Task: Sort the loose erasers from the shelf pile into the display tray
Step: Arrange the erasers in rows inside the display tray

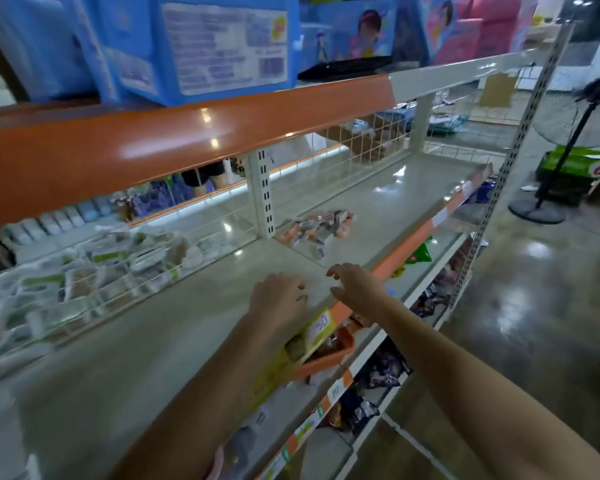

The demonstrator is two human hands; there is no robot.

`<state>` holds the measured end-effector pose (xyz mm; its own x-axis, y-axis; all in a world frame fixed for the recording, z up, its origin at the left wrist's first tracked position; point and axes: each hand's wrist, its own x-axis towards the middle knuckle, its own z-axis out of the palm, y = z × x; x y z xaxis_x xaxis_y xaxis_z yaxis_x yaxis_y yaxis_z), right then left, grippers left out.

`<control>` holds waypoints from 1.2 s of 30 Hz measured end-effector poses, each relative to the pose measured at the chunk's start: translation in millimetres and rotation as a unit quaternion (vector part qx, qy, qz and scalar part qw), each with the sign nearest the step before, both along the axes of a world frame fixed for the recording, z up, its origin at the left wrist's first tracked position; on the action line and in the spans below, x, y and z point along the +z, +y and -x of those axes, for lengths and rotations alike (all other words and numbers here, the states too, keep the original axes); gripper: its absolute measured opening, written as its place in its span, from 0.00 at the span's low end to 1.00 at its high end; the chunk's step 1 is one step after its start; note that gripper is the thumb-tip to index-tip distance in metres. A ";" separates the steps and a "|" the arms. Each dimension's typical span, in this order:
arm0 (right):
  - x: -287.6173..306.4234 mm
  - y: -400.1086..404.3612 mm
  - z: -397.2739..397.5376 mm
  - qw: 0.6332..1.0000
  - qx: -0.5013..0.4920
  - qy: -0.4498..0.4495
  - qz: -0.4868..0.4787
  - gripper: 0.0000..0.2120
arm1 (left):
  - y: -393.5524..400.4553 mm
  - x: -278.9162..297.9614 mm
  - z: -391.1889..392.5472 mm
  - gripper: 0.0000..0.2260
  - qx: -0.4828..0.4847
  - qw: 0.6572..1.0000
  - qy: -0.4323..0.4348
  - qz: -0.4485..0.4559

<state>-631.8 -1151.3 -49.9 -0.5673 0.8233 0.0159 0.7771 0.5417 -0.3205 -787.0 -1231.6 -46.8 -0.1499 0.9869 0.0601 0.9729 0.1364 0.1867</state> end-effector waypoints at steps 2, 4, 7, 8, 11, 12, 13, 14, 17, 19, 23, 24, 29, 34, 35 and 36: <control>-4.0 22.5 -1.0 1.000 -0.011 0.005 -0.002 0.19 | 28.8 -6.9 3.2 0.16 -0.011 1.000 0.001 0.004; -7.0 46.2 -1.3 1.000 -0.020 0.008 0.004 0.20 | 58.0 -13.9 8.2 0.16 -0.019 1.000 -0.002 0.003; -13.7 79.5 5.2 0.999 -0.033 0.013 0.023 0.20 | 100.4 -20.6 17.4 0.15 -0.012 1.000 0.000 -0.007; -17.1 88.3 11.0 0.999 -0.041 0.016 0.031 0.20 | 112.8 -22.4 20.7 0.15 -0.002 1.000 0.001 -0.009; -27.3 107.9 33.4 0.996 -0.079 0.030 0.029 0.22 | 145.8 -28.7 32.6 0.17 0.019 1.000 0.002 -0.014; -31.4 115.2 40.6 0.996 -0.081 0.017 0.023 0.23 | 157.0 -32.0 37.0 0.19 0.025 1.000 0.002 -0.016; -34.0 118.7 45.9 0.997 -0.077 0.001 0.011 0.24 | 163.5 -34.0 41.0 0.21 0.033 0.999 0.000 -0.021; -37.1 122.5 49.8 0.997 -0.072 -0.012 -0.003 0.25 | 169.3 -36.7 44.5 0.23 0.042 0.999 -0.003 -0.025; -45.7 131.0 53.7 0.998 -0.057 -0.010 -0.021 0.25 | 180.8 -44.6 49.9 0.27 0.085 0.996 -0.019 -0.032; -47.3 136.0 51.5 0.999 -0.043 0.006 -0.019 0.23 | 188.0 -49.6 51.9 0.23 0.118 0.991 -0.032 -0.050; -50.2 147.6 40.3 0.999 0.007 0.044 -0.011 0.19 | 200.0 -55.0 51.9 0.17 0.165 0.983 -0.038 -0.071; -50.3 151.1 37.1 0.998 0.023 0.051 -0.003 0.19 | 202.7 -57.0 51.7 0.16 0.176 0.981 -0.030 -0.074; -47.6 171.8 25.1 0.993 0.073 0.083 0.042 0.16 | 204.0 -60.2 41.7 0.13 0.220 0.971 -0.012 -0.095; -48.6 189.0 17.4 0.982 0.113 0.133 0.070 0.14 | 184.5 -52.9 22.9 0.11 0.237 0.951 -0.122 -0.159; -49.0 190.3 15.6 0.979 0.121 0.146 0.076 0.14 | 177.6 -51.8 17.9 0.10 0.248 0.944 -0.147 -0.162; -49.0 190.7 14.1 0.975 0.130 0.158 0.083 0.14 | 170.4 -50.7 13.1 0.10 0.262 0.937 -0.169 -0.160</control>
